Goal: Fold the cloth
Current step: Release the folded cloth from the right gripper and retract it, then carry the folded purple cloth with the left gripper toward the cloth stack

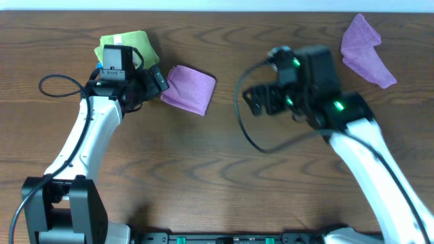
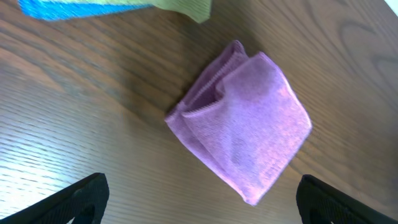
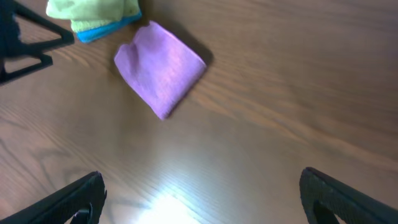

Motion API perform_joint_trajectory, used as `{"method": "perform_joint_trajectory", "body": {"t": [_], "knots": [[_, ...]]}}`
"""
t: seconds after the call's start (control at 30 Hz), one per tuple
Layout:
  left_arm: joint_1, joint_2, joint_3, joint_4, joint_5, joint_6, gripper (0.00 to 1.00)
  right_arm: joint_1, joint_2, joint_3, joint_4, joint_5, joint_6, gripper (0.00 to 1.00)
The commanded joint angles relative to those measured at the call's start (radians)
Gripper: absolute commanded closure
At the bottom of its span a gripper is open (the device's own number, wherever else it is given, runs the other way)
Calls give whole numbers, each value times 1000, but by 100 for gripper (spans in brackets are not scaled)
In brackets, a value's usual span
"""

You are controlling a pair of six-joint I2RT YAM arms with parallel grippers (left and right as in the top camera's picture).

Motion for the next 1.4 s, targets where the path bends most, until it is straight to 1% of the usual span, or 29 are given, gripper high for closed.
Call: {"method": "perform_joint_trajectory", "body": {"t": [0.0, 0.13, 0.23, 0.4, 0.5, 0.6, 0.77, 0.97, 1.13, 1.2, 1.27, 1.33, 1.37], "knots": [[1, 4, 14, -4, 68, -38, 2, -60, -175, -163, -12, 24, -45, 1], [-1, 47, 11, -4, 131, -60, 3, -131, -445, -365, -17, -3, -18, 1], [-2, 77, 11, -4, 168, -77, 3, -162, -664, -484, -37, -10, 32, 1], [-6, 107, 11, 8, 206, -94, 3, -171, -964, -597, -117, -3, 87, 1], [-10, 120, 11, 15, 206, -112, 3, -171, -1075, -610, -143, 0, 94, 1], [-14, 145, 11, 26, 206, -129, 2, -171, -1116, -610, -141, -1, 93, 1], [-33, 225, 11, 50, 208, -153, 4, -171, -1115, -610, -142, -2, 93, 1], [-61, 288, 11, 145, 210, -207, 7, -171, -1115, -610, -175, -2, 93, 1], [-74, 344, 11, 227, 196, -281, 9, -171, -1115, -610, -238, -2, 93, 1], [-75, 369, 11, 242, 197, -312, 12, -171, -1115, -610, -251, -2, 93, 1], [-78, 386, 11, 264, 210, -319, 19, -171, -1115, -610, -251, -2, 93, 1], [-81, 396, 11, 280, 215, -322, 28, -171, -1115, -610, -256, -2, 93, 1], [-84, 399, 11, 287, 214, -322, 32, -171, -1115, -610, -258, -2, 93, 1]]}}
